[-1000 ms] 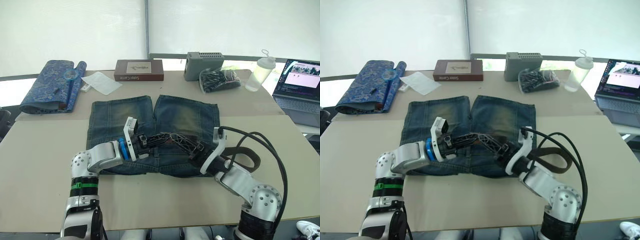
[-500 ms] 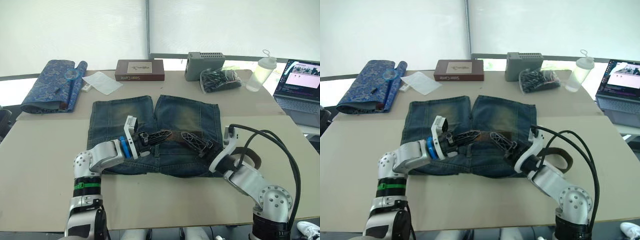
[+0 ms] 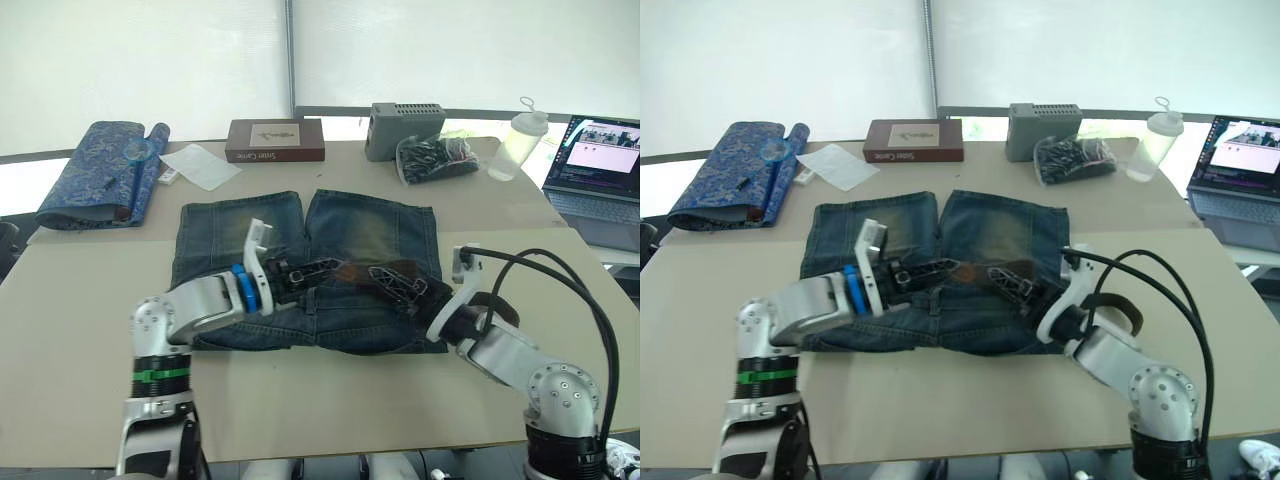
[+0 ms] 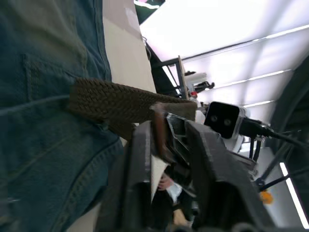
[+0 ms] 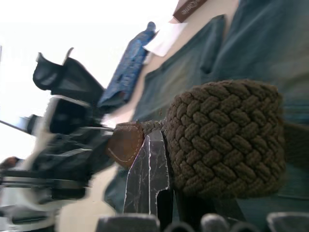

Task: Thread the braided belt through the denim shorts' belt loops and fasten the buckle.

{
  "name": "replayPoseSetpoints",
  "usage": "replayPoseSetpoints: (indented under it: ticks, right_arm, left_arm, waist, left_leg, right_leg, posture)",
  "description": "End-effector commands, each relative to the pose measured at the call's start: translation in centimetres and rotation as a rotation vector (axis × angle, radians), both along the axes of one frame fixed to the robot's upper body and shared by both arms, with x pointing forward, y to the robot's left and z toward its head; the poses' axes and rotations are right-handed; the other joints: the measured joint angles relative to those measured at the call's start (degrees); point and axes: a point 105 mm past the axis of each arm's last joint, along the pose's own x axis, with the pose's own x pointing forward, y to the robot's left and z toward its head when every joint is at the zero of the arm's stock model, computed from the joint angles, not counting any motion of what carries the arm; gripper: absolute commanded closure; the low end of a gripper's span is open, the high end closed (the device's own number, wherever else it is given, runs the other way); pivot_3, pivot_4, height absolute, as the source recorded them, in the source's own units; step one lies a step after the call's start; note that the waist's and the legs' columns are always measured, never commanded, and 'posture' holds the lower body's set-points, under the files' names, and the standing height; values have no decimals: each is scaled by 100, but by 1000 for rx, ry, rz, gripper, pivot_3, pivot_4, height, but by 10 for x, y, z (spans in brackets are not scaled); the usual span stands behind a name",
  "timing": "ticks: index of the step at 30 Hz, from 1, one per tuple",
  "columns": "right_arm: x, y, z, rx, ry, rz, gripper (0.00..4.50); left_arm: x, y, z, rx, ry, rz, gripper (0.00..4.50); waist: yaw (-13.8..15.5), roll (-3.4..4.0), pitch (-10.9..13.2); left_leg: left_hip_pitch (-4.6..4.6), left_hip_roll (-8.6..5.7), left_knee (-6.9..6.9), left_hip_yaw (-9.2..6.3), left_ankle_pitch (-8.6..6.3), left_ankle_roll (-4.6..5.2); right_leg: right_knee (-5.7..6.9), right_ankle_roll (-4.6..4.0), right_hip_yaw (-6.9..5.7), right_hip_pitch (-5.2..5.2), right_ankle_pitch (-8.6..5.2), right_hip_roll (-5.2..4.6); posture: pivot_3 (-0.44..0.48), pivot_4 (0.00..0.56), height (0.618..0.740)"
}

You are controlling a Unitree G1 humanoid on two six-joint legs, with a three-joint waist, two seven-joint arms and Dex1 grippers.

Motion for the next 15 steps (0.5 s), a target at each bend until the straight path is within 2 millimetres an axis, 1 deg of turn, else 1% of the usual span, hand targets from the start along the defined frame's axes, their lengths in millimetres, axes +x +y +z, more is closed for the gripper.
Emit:
replayPoseSetpoints:
  ticks: [1, 2, 3, 4, 5, 6, 7, 8, 10, 13, 14, 15]
  right_arm:
    - [2, -3, 7, -109, -51, 42, 4500]
    - [2, -4, 6, -146, -48, 57, 4500]
    - [2, -6, 3, -208, -44, 80, 4500]
    - [2, -6, 1, -242, -38, 97, 4500]
    - [2, -7, -1, -266, -35, 110, 4500]
    - [3, -6, -1, -272, -30, 119, 4500]
    - [4, -5, -1, -269, -27, 124, 4500]
    - [6, 1, -2, -271, -17, 140, 4500]
    - [9, 11, -5, -272, 2, 168, 4500]
    - [9, 22, -9, -263, 20, 195, 4500]
    - [10, 23, -10, -260, 25, 197, 4500]
    - [10, 26, -14, -271, 33, 200, 4500]
  left_arm:
    - [-24, 9, 8, 256, -264, -90, 1396]
    - [-28, 17, 2, 394, -363, -92, 930]
    - [-29, 26, -2, 481, -477, -75, 378]
    - [-31, 31, -3, 514, -582, -77, 24]
    - [-33, 35, -5, 522, -655, -85, 24]
    - [-35, 43, -11, 581, -749, -103, 24]
    - [-38, 48, -16, 627, -813, -135, 24]
    - [-43, 58, -25, 648, -843, -196, 24]
    - [-56, 71, -34, 578, -830, -301, 24]
    - [-60, 81, -43, 572, -850, -323, 24]
    - [-62, 82, -45, 569, -853, -331, 24]
    - [-64, 84, -47, 565, -856, -336, 24]
  waist:
    - [-2, 11, 12]
    - [-19, 15, 21]
    - [-34, 20, 24]
    - [-59, 39, 29]
    - [-40, 57, 28]
    - [-21, 61, 27]
    - [-17, 59, 30]
    - [-23, 56, 32]
    - [-17, 55, 34]
    - [19, 54, 35]
    - [35, 54, 35]
    - [43, 54, 35]
  left_leg:
    - [2, -1, 0, 0, 0, 0]
    - [0, -2, -1, 3, 0, 1]
    - [0, -4, -6, 13, 0, 0]
    - [3, -4, -11, 17, 0, 0]
    - [12, -3, -30, 34, -1, 0]
    - [26, -2, -65, 44, 5, 0]
    - [30, 3, -94, 45, 13, -4]
    - [21, 20, -97, 47, 15, -6]
    - [0, 47, -97, 36, 17, -11]
    - [-34, 65, -96, 36, 19, -9]
    - [-46, 67, -95, 36, 20, -8]
    - [-53, 67, -95, 34, 20, -7]
  right_leg:
    - [1, 0, 0, 1, 0, 0]
    - [-1, -1, 0, -1, -1, 0]
    - [-4, -4, 1, -2, -2, 5]
    - [-7, -9, 3, -1, -5, 4]
    - [-18, -14, 14, 0, -7, -6]
    - [-44, -47, 20, 12, -25, -17]
    - [-72, -50, 21, 15, -25, -30]
    - [-87, -60, 21, 9, -18, -39]
    - [-93, -74, 28, -4, -15, -38]
    - [-88, -73, 22, -40, -10, -38]
    - [-87, -45, 20, -51, 9, -39]
    - [-85, -41, 19, -56, 13, -39]
  posture:
    - [0, 150, 740]
    - [0, 150, 740]
    - [0, 150, 740]
    - [0, 150, 740]
    - [0, 150, 740]
    - [0, 150, 740]
    - [0, 150, 740]
    - [0, 150, 740]
    - [0, 150, 740]
    - [0, 150, 740]
    - [0, 150, 740]
    - [0, 150, 740]
